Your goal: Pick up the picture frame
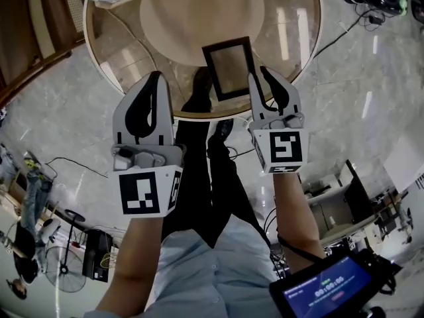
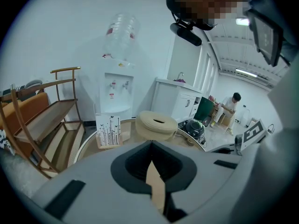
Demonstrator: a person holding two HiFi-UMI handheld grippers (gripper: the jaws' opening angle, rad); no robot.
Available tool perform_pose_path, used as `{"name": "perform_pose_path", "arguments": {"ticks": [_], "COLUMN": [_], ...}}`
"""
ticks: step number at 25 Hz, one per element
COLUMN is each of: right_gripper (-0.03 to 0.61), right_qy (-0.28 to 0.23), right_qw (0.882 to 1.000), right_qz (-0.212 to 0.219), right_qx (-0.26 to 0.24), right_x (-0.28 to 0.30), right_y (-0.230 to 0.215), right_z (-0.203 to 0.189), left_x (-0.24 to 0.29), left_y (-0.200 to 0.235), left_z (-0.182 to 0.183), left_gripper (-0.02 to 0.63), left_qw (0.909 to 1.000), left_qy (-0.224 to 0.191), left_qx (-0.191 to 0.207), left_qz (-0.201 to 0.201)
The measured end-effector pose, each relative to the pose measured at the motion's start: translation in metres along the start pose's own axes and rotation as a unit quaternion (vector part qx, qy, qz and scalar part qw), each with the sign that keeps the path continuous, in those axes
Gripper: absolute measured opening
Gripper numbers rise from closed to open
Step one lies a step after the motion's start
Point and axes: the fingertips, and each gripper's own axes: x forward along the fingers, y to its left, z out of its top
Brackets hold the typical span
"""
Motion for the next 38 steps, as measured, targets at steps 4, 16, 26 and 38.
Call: {"name": "perform_pose_path", "arguments": {"ticks": [4, 16, 26, 38], "right_gripper": [0.118, 0.135, 0.127, 0.11], "right_qy": [0.025, 0.044, 0.056, 0.054], "right_qw": [1.0, 0.999, 0.998, 0.994], "right_qz": [0.011, 0.008, 0.016, 0.041], "right_qx": [0.001, 0.011, 0.028, 0.081], "right_x": [0.008, 0.03, 0.039, 0.042], "right_y": [0.001, -0.004, -0.003, -0.001], "right_z": [-0.024, -0.062, -0.085, -0.094], "left_x": [0.005, 0.014, 0.017, 0.022], "left_y": [0.002, 0.007, 0.004, 0.003], "left_z": [-0.012, -0.04, -0.054, -0.058], "left_gripper": [0.011, 0.011, 0.011, 0.011], "left_qw": [1.0, 0.9995, 0.9991, 0.9988], "left_qy": [0.009, 0.031, 0.04, 0.047], "left_qx": [-0.003, -0.011, -0.01, -0.007], "left_qz": [-0.001, -0.003, -0.008, -0.01]}}
